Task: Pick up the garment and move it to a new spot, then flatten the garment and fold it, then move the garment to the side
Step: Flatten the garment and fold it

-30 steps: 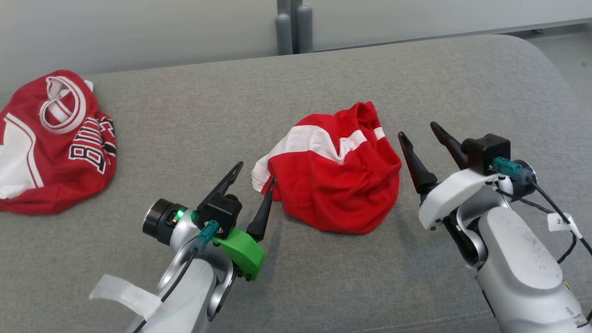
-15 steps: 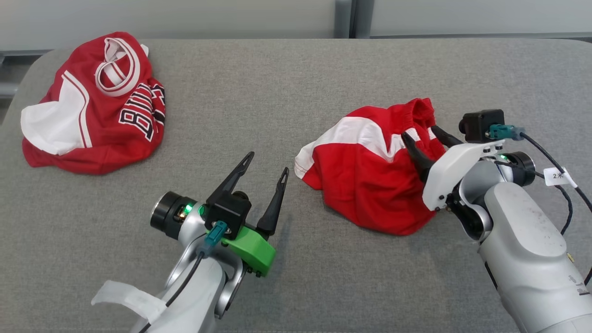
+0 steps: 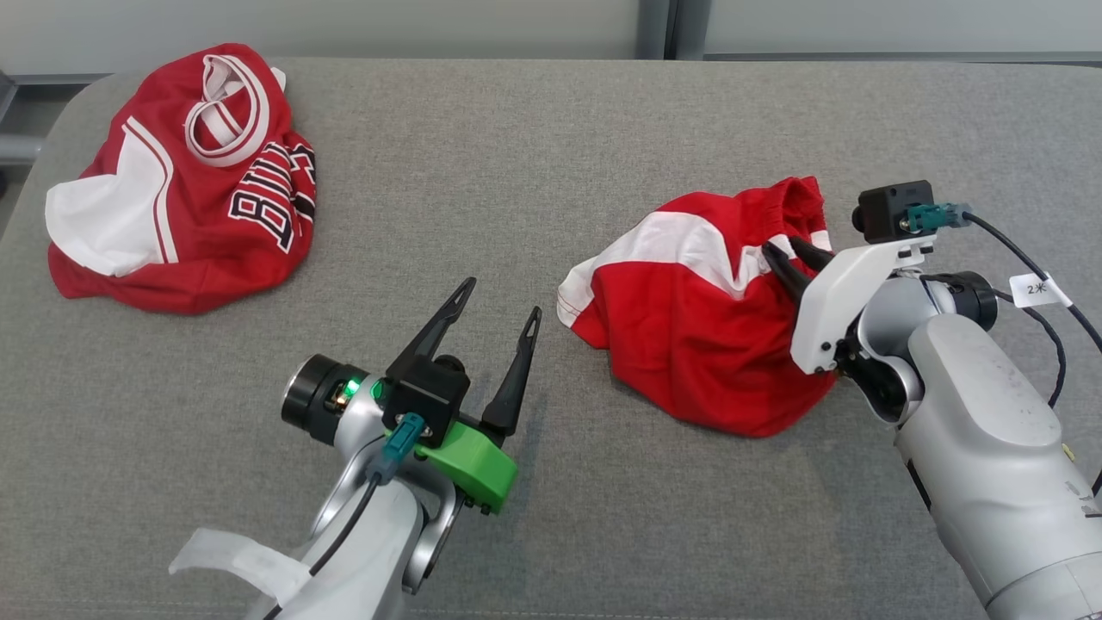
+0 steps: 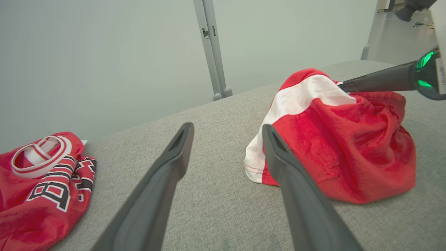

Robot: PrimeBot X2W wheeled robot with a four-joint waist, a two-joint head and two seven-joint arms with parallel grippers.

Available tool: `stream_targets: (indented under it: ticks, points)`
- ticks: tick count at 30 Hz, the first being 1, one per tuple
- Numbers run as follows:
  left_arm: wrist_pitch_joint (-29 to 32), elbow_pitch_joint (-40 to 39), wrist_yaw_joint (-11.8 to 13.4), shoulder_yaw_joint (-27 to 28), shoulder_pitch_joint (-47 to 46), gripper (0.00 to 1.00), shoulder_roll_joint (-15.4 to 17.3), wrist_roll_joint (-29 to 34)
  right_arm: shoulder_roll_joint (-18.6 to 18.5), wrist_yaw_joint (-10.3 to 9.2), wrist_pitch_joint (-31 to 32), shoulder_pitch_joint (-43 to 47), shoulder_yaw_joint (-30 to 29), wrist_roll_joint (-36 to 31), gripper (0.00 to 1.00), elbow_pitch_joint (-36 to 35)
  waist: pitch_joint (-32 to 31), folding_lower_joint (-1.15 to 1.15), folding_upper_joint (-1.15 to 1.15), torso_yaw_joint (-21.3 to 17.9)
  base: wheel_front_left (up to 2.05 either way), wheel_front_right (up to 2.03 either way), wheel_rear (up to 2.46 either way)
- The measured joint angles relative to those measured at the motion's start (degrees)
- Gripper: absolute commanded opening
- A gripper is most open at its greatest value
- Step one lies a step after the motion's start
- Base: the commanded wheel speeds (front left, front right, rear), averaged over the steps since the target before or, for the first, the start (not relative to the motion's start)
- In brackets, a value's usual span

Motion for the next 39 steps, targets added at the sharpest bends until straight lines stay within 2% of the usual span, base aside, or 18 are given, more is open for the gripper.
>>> stream_targets:
  ticks: [4, 5, 6, 7, 15, 23, 33, 39]
  points:
    - [0.00, -0.03, 0.08, -0.04, 0.24, 1.00, 0.00, 0.00, 0.03, 0.01, 1.55, -0.75, 1.22, 2.42, 0.21, 0.99, 0.07, 0.00, 0.00, 0.09, 0.00, 0.00, 0.00]
    - [0.00, -0.03, 0.29, -0.04, 0.31, 1.00, 0.00, 0.00, 0.26, 0.01, 1.83, -0.75, 1.60, 3.36, 0.13, 1.27, 0.06, 0.00, 0.00, 0.12, 0.00, 0.00, 0.00]
    - [0.00, -0.03, 0.44, -0.04, 0.43, 1.00, 0.00, 0.00, 0.51, 0.01, 2.07, -0.75, 2.01, 4.04, 0.13, 1.44, 0.03, 0.00, 0.00, 0.14, 0.00, 0.00, 0.00]
    - [0.00, -0.03, 0.44, -0.04, 0.57, 1.00, 0.00, 0.00, 0.66, 0.01, 2.07, -0.75, 2.47, 4.42, 0.00, 1.47, 0.00, 0.00, 0.00, 0.16, 0.00, 0.00, 0.00]
    - [0.00, 0.08, 0.52, 0.66, 1.68, 1.00, 0.01, -0.12, 0.47, 0.01, -0.90, -1.73, 3.79, 7.77, 0.00, 0.01, -0.94, 0.00, 0.00, -0.42, 0.00, 0.00, 0.00]
    - [0.00, 0.43, 0.93, 2.02, 3.78, 1.00, 0.01, -2.01, -2.92, 0.01, -6.83, -1.10, 3.93, 11.09, 0.00, -4.23, -2.40, 0.00, 0.00, -2.58, 0.00, 0.00, 0.00]
    - [0.00, 0.23, 0.93, 2.50, 5.24, 1.00, 0.02, -3.43, -5.92, 0.01, -10.27, 9.98, 3.56, 14.50, 0.00, -6.04, -3.55, 0.00, 0.00, -7.22, 0.00, 0.00, 0.00]
    - [0.04, 1.02, 0.76, 3.18, 6.16, 1.00, 0.05, -5.60, -7.70, 0.01, -12.70, 12.35, 1.36, 15.17, 0.00, -5.78, -3.53, 0.00, 0.00, -10.63, 0.00, 0.00, 0.00]
